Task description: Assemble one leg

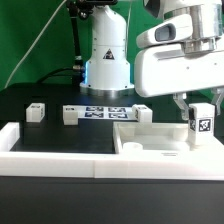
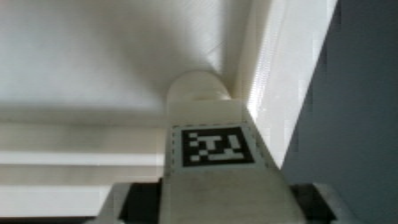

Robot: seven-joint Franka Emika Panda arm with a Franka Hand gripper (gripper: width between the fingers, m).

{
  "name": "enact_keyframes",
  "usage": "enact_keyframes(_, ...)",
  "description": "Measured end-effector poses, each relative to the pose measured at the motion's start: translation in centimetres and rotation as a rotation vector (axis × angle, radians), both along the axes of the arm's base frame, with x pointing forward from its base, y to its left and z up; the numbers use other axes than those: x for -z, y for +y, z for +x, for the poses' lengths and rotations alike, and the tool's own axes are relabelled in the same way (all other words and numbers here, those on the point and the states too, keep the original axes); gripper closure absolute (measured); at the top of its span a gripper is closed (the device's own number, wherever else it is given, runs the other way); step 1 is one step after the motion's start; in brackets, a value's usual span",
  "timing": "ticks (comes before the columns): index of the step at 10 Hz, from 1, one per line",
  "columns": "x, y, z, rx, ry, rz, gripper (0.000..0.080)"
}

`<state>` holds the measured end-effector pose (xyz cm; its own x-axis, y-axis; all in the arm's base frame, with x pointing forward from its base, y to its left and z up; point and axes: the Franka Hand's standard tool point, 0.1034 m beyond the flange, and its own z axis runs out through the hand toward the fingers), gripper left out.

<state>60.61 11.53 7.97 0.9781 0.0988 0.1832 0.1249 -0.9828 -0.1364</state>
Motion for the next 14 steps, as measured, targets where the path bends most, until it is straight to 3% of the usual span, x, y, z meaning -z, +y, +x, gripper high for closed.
enact_keyframes(1, 0.00, -0.04, 0.01, -0.001, 0.000, -0.001, 0.0501)
enact_keyframes(5, 0.12, -0.20, 0.08, 0.435, 0.042, 0.086, 0.0502)
enact_keyframes(11, 0.29, 0.54, 0.53, 1.146, 0.108, 0.240, 0.0501)
enact_keyframes(14, 0.26, 0.11, 0.62, 1.240, 0.129, 0.279, 0.0500)
